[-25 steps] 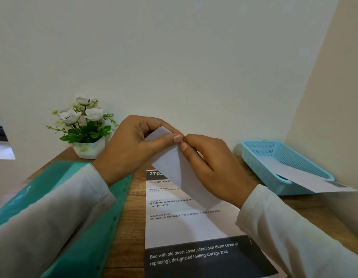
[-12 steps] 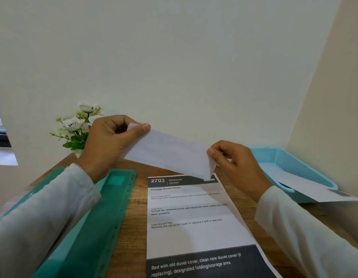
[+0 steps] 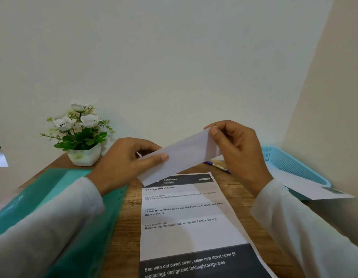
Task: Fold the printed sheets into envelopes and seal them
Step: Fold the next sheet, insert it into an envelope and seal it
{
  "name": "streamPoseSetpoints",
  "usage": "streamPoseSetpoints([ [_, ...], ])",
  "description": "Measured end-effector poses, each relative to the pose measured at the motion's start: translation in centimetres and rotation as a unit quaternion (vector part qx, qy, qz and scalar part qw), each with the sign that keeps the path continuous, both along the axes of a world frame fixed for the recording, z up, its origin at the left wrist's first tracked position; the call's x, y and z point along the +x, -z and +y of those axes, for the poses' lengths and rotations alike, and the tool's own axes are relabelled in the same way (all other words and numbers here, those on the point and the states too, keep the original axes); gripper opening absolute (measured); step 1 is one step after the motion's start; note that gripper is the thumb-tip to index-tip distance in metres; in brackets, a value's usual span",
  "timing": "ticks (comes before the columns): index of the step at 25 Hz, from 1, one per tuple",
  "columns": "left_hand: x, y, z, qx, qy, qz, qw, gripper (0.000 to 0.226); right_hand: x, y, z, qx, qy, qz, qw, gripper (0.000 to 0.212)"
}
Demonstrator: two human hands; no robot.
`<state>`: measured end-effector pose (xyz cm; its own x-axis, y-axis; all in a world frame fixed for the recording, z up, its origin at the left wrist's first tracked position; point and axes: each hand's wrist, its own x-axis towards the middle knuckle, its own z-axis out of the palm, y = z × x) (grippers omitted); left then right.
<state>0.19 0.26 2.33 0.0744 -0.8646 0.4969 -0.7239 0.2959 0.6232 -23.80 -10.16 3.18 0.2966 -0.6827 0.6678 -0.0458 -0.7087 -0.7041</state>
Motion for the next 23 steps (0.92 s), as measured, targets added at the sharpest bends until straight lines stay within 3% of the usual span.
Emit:
streamPoseSetpoints([
  [3,-1.6,0.3,-0.3,-0.007,0.009,0.014,1.0,0.015,1.0,-0.7,1.2,-0.034,-0.014,-0.02,0.999,0.013],
  [6,-2.2,1.0,-0.4,-0.01,0.035,0.237,0.971,0.018,1.1,-1.3,1.6,0.065,-0.026,-0.096,0.993,0.022],
  [9,-3.7,1.8,-0.4,0.01,0.068,0.384,0.921,0.02,1.5,-1.2,2.3,0.139,-0.087,-0.041,0.986,0.01],
  [12,-4.7,1.7,-0.5,0.026,0.101,0.376,0.921,0.029,2.0,-1.0,2.5,0.1,-0.076,-0.003,0.992,0.022],
  [17,-3.6,-0.4,0.0,-0.1,0.079,0.33,0.935,0.043,2.0,-0.8,2.3,-0.045,0.001,0.128,0.991,0.02],
  [20,-3.5,-1.6,0.7,-0.113,0.051,0.252,0.96,0.023,2.4,-0.4,2.8,-0.085,-0.006,0.184,0.979,0.021],
  [23,-3.8,-1.8,1.1,-0.103,0.049,0.184,0.976,0.01,2.3,-0.4,3.1,-0.094,-0.021,0.183,0.978,0.024],
])
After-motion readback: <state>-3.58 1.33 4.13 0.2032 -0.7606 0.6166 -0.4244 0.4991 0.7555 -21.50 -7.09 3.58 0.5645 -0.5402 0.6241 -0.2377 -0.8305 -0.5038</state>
